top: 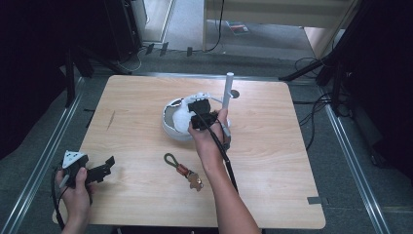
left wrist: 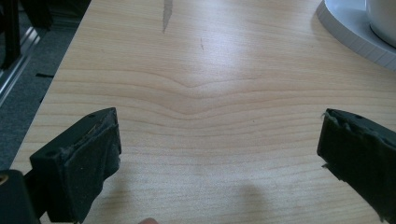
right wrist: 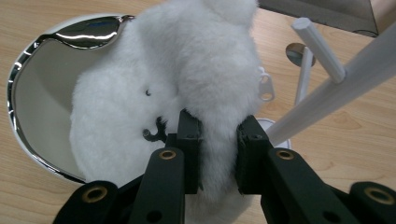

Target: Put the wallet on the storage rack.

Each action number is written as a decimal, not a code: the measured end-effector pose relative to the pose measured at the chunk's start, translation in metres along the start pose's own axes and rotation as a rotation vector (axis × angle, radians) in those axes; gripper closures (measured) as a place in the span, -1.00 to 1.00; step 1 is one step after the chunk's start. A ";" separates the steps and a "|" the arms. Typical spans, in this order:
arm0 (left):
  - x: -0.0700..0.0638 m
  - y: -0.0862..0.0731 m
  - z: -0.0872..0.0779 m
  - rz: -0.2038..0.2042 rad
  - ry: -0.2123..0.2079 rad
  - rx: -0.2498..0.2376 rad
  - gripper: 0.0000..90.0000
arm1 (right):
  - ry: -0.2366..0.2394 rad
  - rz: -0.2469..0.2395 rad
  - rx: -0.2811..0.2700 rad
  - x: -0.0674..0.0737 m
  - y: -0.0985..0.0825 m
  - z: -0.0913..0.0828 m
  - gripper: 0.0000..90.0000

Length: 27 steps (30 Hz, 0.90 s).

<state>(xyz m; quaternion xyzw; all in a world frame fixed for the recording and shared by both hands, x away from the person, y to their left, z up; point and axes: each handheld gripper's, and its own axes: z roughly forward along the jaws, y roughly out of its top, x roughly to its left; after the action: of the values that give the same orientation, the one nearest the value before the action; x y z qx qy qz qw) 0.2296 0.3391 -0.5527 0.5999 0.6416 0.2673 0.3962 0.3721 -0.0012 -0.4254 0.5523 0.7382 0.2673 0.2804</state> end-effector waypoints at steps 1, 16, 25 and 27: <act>0.000 0.000 0.000 0.001 0.000 0.000 -0.99 | 0.013 -0.002 -0.006 0.001 0.000 0.000 0.67; 0.000 0.000 0.000 0.001 -0.001 0.002 -0.99 | 0.101 -0.012 -0.059 0.012 -0.004 0.013 0.52; 0.000 0.000 0.001 0.006 -0.005 0.008 -0.99 | 0.171 -0.015 -0.078 0.010 -0.008 0.015 0.37; 0.000 0.000 0.001 0.007 -0.005 0.009 -0.99 | 0.183 -0.027 -0.078 0.011 -0.010 0.016 0.35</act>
<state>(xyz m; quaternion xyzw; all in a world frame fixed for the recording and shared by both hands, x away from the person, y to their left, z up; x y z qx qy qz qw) 0.2304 0.3389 -0.5528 0.6045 0.6397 0.2643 0.3943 0.3744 0.0080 -0.4447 0.5043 0.7570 0.3414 0.2366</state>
